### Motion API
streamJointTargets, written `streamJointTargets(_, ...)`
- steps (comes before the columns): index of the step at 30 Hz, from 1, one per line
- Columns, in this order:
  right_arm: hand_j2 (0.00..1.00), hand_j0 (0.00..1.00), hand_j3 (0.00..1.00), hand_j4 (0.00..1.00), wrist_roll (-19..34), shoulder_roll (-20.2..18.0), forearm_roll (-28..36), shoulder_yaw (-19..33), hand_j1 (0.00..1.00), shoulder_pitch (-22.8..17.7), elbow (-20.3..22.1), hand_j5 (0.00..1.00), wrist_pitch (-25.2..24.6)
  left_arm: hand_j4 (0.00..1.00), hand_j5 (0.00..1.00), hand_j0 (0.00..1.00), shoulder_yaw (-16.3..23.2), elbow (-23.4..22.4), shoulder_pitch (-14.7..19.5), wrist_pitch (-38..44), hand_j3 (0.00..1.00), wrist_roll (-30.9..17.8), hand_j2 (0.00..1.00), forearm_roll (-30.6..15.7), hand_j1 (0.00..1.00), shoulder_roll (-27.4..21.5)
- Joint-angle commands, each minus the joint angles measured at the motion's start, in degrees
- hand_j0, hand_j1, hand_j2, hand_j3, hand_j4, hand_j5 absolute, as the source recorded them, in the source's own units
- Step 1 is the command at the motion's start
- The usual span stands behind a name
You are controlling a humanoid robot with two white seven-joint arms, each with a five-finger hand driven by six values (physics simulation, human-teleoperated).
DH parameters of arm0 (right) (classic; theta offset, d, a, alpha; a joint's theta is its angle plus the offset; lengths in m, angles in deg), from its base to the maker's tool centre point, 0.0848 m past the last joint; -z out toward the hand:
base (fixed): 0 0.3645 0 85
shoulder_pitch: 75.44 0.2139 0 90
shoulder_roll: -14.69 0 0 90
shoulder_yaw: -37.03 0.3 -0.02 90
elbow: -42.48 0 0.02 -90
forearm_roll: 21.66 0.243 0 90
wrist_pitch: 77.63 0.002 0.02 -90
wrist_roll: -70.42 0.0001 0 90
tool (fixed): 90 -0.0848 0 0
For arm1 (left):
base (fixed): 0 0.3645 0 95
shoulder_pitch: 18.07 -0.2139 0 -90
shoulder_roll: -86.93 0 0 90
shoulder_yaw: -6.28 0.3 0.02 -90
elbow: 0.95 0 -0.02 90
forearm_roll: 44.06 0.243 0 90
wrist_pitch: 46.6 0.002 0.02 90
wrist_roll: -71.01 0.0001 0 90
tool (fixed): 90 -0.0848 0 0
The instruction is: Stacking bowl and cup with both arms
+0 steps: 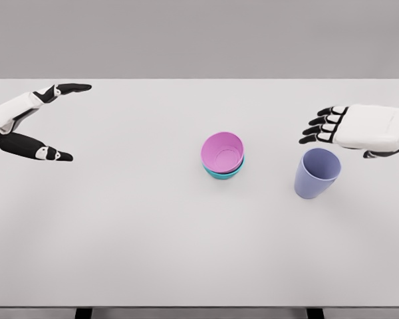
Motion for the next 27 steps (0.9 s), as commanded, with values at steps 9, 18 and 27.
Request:
streamJointTargets(9, 1.00, 1.00, 1.00, 1.00, -0.02, 1.47, -0.05, -3.73, 1.00, 0.44, -3.11, 1.00, -0.14, 1.00, 1.00, 1.00, -0.24, -0.04, 0.00, 0.14, 1.00, 0.02, 1.00, -0.38, 1.00, 0.85)
streamJointTargets(18, 1.00, 1.00, 1.00, 1.00, -0.02, 2.70, -0.05, -4.61, 1.00, 0.62, -3.72, 1.00, -0.14, 1.00, 1.00, 1.00, -0.24, -0.13, -0.09, 0.14, 1.00, 0.02, 1.00, -0.38, 1.00, 0.85)
streamJointTargets(27, 1.00, 1.00, 1.00, 1.00, -0.02, 3.76, -0.05, -7.68, 1.00, 1.32, -3.90, 1.00, -0.14, 1.00, 1.00, 1.00, -0.24, -0.13, -0.09, 0.14, 1.00, 0.02, 1.00, -0.38, 1.00, 1.03)
